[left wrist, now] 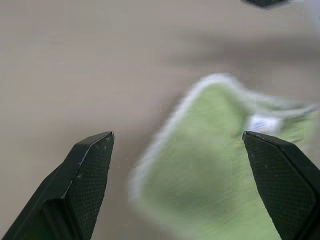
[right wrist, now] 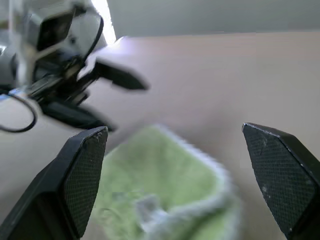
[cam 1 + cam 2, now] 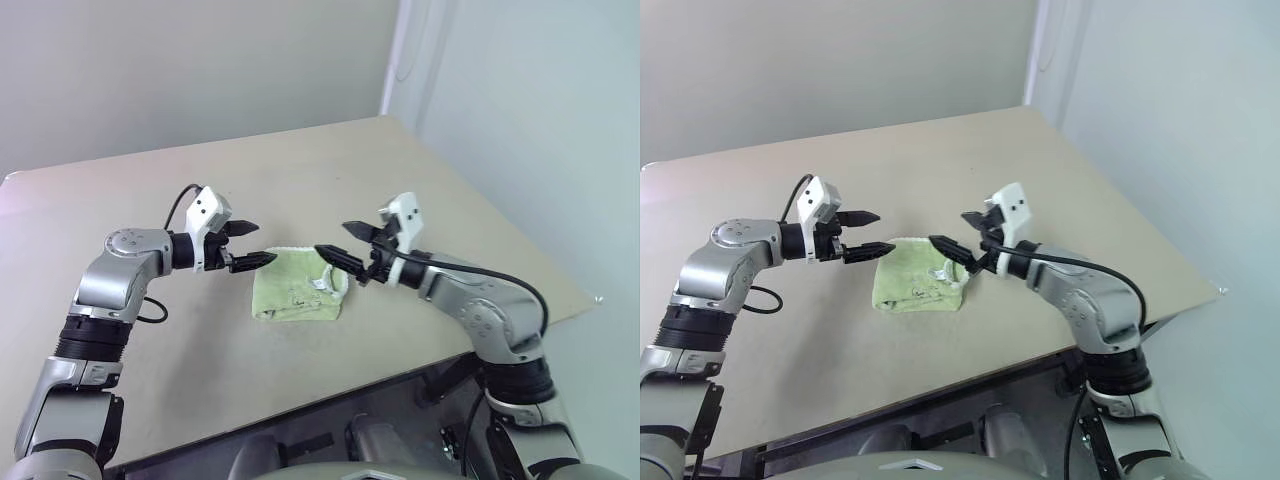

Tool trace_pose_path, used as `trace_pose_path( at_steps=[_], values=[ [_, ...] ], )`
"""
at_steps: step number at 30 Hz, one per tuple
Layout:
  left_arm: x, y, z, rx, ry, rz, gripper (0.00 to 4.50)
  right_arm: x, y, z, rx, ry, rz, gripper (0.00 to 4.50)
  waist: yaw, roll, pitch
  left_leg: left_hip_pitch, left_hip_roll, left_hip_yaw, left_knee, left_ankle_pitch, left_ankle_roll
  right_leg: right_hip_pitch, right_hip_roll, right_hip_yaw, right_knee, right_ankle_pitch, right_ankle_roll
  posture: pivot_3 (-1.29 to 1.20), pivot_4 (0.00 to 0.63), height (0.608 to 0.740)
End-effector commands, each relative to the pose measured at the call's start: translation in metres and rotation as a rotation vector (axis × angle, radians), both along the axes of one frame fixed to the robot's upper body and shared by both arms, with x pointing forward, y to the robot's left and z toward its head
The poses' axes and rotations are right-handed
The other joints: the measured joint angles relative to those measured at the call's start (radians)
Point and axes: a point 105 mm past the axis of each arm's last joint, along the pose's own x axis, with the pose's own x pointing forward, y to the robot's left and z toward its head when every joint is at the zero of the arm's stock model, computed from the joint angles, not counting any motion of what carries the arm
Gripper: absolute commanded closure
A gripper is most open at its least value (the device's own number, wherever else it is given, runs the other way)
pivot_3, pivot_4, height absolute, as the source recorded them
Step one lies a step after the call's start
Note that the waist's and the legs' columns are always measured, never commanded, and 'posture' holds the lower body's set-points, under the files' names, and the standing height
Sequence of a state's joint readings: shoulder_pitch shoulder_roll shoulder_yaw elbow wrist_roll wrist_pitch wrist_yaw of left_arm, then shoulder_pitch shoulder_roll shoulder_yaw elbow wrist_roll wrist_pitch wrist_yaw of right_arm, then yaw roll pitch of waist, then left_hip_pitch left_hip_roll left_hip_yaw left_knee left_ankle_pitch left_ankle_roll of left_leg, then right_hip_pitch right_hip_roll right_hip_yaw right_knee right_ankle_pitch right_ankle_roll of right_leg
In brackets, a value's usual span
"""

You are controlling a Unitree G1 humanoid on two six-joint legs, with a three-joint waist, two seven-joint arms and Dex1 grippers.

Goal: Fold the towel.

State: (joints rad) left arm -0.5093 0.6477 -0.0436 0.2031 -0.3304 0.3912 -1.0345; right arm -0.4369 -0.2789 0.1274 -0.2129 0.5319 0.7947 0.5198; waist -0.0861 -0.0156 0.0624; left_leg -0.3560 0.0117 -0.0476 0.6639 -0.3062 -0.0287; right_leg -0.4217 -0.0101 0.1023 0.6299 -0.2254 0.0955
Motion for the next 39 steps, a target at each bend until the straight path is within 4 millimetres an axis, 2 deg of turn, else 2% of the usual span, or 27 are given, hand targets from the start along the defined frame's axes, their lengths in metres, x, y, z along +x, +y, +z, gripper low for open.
trace_pose_path(
  at_steps=[1,4,7,11,14,18,24,28,33,36,39],
  values=[
    [0.003,-0.011,-0.005,-0.009,-0.052,0.001,0.15,0.009,0.017,-0.012,-0.040,-0.008,0.023,0.00,0.011,0.000,0.000,0.000,0.000,0.001,0.000,0.000,0.000,0.000,0.000,0.000,-0.001,0.000,0.001,0.00,0.000,0.740],
    [-0.002,-0.021,-0.020,-0.012,-0.033,-0.025,0.15,0.012,0.021,-0.031,-0.091,0.009,0.026,0.00,0.017,0.000,0.000,-0.001,-0.001,0.001,0.000,0.000,0.000,0.000,-0.001,0.001,-0.001,0.002,0.002,0.00,0.000,0.740],
    [-0.008,-0.033,-0.046,-0.023,0.039,-0.042,0.15,0.013,0.022,-0.058,-0.155,0.062,0.018,0.00,0.016,0.000,0.000,0.000,-0.001,0.001,0.000,0.000,0.000,0.000,-0.001,0.001,-0.001,0.004,0.000,0.00,0.000,0.740],
    [-0.011,-0.036,-0.076,0.075,0.046,-0.065,0.15,0.011,0.021,-0.084,-0.229,0.098,0.013,0.00,0.014,0.000,-0.001,0.001,0.000,0.001,0.000,0.000,0.000,0.001,0.001,0.001,0.000,0.004,-0.001,0.00,0.000,0.740],
    [-0.010,-0.036,-0.091,0.139,0.029,-0.082,0.15,0.013,0.020,-0.095,-0.266,0.103,-0.008,0.00,0.015,0.001,-0.002,0.006,0.000,0.001,0.000,0.000,0.000,0.005,0.001,0.001,0.001,0.002,-0.001,0.00,0.000,0.740],
    [-0.001,-0.038,-0.095,0.129,0.025,-0.058,0.15,0.020,0.019,-0.099,-0.300,0.070,-0.033,0.00,0.013,0.000,-0.003,0.020,0.000,0.001,0.000,0.000,0.000,0.021,0.000,0.000,-0.002,-0.001,0.000,0.00,0.000,0.740],
    [0.004,-0.045,-0.078,0.050,0.018,-0.079,0.15,0.021,0.021,-0.096,-0.303,0.037,-0.016,0.00,0.013,0.001,-0.004,0.027,0.000,-0.002,0.001,0.000,0.000,0.027,0.001,0.000,-0.001,-0.001,0.000,0.00,0.000,0.740],
    [0.007,-0.034,-0.047,-0.053,0.037,-0.070,0.15,0.013,0.024,-0.061,-0.156,-0.015,0.061,0.00,0.011,0.001,-0.004,0.022,0.000,-0.002,0.001,0.000,0.000,0.023,0.001,0.000,-0.001,-0.001,0.000,0.00,0.000,0.740],
    [-0.005,-0.018,0.004,-0.218,0.067,-0.108,0.15,-0.006,0.015,-0.018,-0.032,-0.072,0.175,0.00,0.011,0.001,-0.003,0.008,0.000,-0.004,0.000,0.000,0.000,0.010,0.001,-0.001,0.000,0.001,0.004,0.00,0.000,0.740],
    [-0.013,-0.008,0.018,-0.203,0.047,-0.112,0.15,-0.023,0.006,0.002,0.012,-0.086,0.258,0.00,0.014,0.001,-0.003,0.000,-0.001,-0.005,0.000,0.000,0.000,0.002,0.001,-0.002,0.000,0.001,0.004,0.00,0.000,0.740],
    [-0.016,0.009,0.027,-0.175,0.025,-0.071,0.15,-0.033,-0.002,0.010,-0.027,-0.119,0.308,0.00,0.014,0.002,-0.003,0.000,-0.001,-0.005,0.000,0.000,0.001,0.003,0.001,-0.002,0.000,0.000,0.004,0.00,0.000,0.740]
  ],
)
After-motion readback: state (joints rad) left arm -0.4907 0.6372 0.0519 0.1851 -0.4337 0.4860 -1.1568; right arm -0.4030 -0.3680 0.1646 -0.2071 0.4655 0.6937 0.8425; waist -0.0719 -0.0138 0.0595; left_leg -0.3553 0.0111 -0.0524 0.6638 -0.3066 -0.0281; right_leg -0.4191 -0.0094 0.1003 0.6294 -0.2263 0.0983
